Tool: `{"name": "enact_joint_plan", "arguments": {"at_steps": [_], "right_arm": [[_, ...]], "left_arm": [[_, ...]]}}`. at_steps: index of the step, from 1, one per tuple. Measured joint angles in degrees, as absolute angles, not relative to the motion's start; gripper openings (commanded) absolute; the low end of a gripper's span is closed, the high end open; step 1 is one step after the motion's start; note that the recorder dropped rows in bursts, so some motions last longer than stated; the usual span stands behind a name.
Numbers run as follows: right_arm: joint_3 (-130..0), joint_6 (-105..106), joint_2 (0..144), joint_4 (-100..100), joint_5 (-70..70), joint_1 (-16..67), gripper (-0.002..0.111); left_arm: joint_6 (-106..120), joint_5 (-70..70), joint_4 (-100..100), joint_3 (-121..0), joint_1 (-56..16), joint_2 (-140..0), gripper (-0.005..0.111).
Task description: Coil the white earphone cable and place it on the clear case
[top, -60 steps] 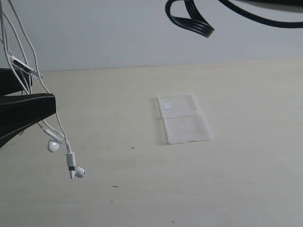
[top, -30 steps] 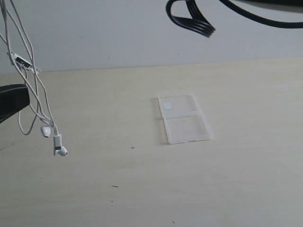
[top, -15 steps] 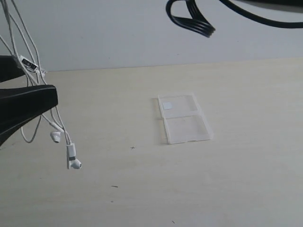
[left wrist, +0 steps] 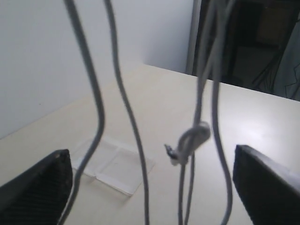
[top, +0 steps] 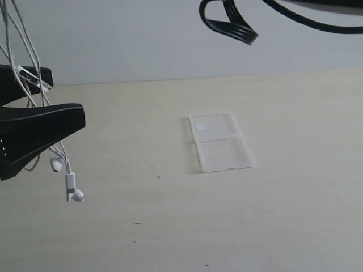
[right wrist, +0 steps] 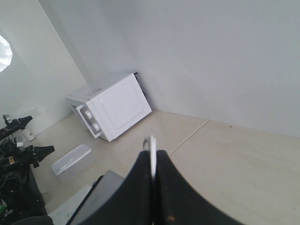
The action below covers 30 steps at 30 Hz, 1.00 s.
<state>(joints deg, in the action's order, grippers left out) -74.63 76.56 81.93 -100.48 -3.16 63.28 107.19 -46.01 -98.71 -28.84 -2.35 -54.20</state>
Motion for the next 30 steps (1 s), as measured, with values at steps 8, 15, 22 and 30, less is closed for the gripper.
{"name": "enact_joint_plan", "arguments": {"at_steps": [8, 15, 22, 30], "right_arm": [[-74.63, 76.56, 81.93, -100.48, -3.16, 63.28, 0.000], [-74.63, 76.56, 81.93, -100.48, -3.16, 63.28, 0.000], [-74.63, 76.56, 81.93, -100.48, -3.16, 63.28, 0.000], [-74.63, 76.46, 81.93, -100.48, -3.16, 63.28, 0.000]], "left_arm": [[107.79, -47.58, -98.97, -28.84, -2.35, -55.72, 0.066], [107.91, -47.71, -98.97, -28.84, -2.35, -55.95, 0.059], [108.53, -47.82, -98.97, -28.84, -2.35, -55.95, 0.049], [109.00, -48.95, -98.97, -28.84, -2.35, -55.95, 0.044]]}}
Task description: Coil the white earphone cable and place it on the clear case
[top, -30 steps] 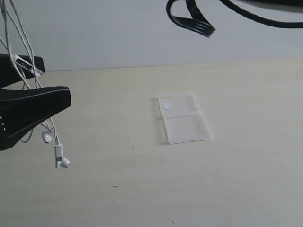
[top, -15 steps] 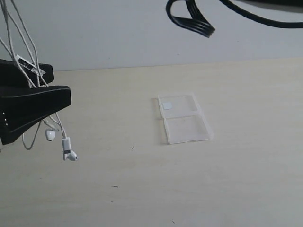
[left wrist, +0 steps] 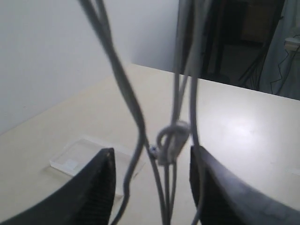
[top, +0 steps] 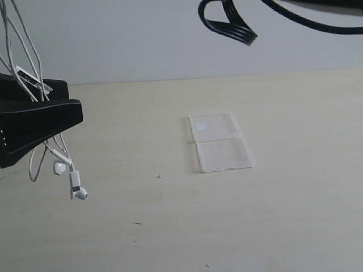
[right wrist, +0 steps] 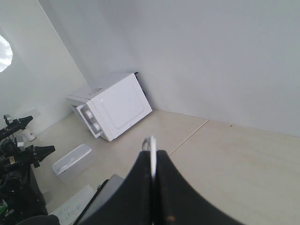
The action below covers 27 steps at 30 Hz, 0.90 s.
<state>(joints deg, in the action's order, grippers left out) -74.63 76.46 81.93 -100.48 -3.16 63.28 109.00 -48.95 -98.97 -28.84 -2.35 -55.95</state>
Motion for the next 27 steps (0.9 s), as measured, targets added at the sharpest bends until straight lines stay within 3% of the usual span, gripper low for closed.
{"name": "enact_joint_plan", "arguments": {"at_steps": [6, 11, 27], "right_arm": [[-74.63, 76.46, 82.69, -100.48, -3.04, 63.28, 0.000], [-74.63, 76.46, 82.78, -100.48, -3.04, 63.28, 0.000], [-74.63, 76.36, 81.82, -100.48, -7.98, 63.28, 0.000]], "left_arm": [[109.00, -49.09, -98.97, -28.84, -2.35, -55.95, 0.020], [109.00, -49.09, -98.97, -28.84, -2.35, -55.95, 0.011], [109.00, -47.22, -98.97, -28.84, -2.35, -55.95, 0.009]]}}
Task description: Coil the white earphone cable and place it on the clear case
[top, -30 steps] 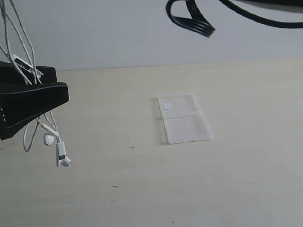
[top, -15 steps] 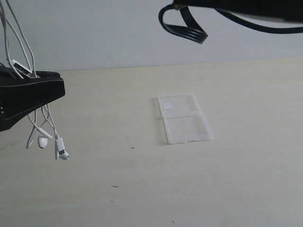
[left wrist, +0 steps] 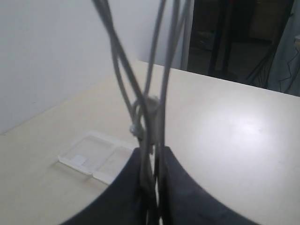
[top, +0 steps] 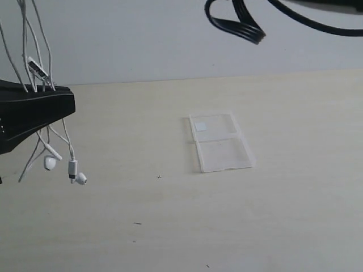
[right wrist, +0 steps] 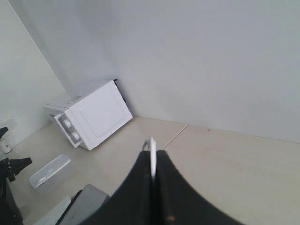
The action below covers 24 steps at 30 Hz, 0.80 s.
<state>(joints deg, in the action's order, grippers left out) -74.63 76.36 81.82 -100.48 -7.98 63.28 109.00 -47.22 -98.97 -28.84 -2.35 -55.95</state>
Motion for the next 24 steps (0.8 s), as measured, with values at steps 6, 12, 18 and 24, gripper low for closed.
{"name": "enact_joint_plan", "arguments": {"at_steps": [6, 12, 18, 24], "right_arm": [[-74.63, 76.45, 81.56, -100.48, -9.68, 63.28, 0.000], [-74.52, 77.68, 81.56, -100.48, -14.56, 63.28, 0.000], [-69.87, 77.76, 81.56, -100.56, -19.16, 63.28, 0.000], [-67.07, 77.76, 81.56, -100.56, -24.82, 63.28, 0.000]], "left_arm": [[109.00, -44.28, -98.97, -28.84, -2.35, -53.53, 0.000], [107.20, -39.42, -96.73, -28.84, -2.35, -48.49, 0.000], [102.13, -35.60, -93.00, -28.84, -2.35, -47.47, 0.000], [100.81, -34.96, -91.54, -28.84, -2.35, -47.47, 0.000]]}}
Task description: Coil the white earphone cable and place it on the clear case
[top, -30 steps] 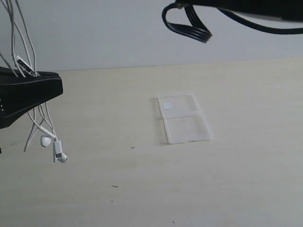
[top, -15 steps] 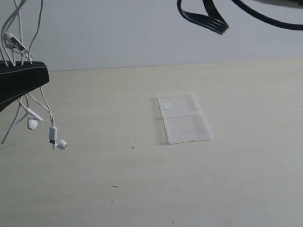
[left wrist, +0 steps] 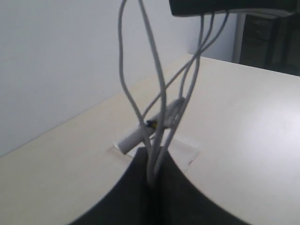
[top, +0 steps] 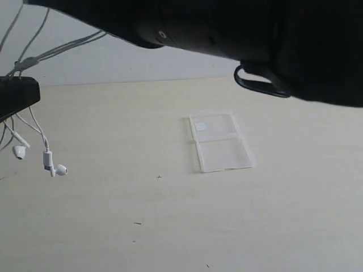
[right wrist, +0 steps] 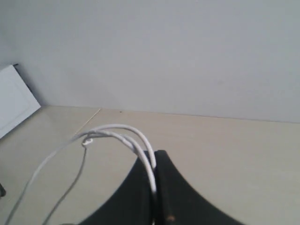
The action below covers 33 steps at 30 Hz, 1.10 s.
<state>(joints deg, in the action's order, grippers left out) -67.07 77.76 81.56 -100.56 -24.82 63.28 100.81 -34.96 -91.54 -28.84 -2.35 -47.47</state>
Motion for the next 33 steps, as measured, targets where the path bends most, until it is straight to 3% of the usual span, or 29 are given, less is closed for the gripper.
{"name": "enact_joint_plan", "arguments": {"at_steps": [16, 20, 26, 33], "right_arm": [[-63.61, 78.39, 81.56, -100.69, -27.02, 63.28, 0.001], [-63.61, 80.77, 81.56, -100.69, -27.14, 63.28, 0.022], [-63.61, 82.96, 81.47, -100.69, -28.32, 63.28, 0.067], [-61.06, 91.25, 81.47, -100.57, -28.42, 63.28, 0.070]], "left_arm": [[98.94, -32.48, -91.33, -28.84, -2.35, -47.47, 0.000], [98.60, -31.89, -91.33, -28.84, -2.35, -47.47, 0.000], [97.52, -29.56, -91.33, -28.84, -2.35, -47.47, 0.000], [93.83, -28.29, -90.64, -28.84, -2.35, -47.12, 0.000]]}}
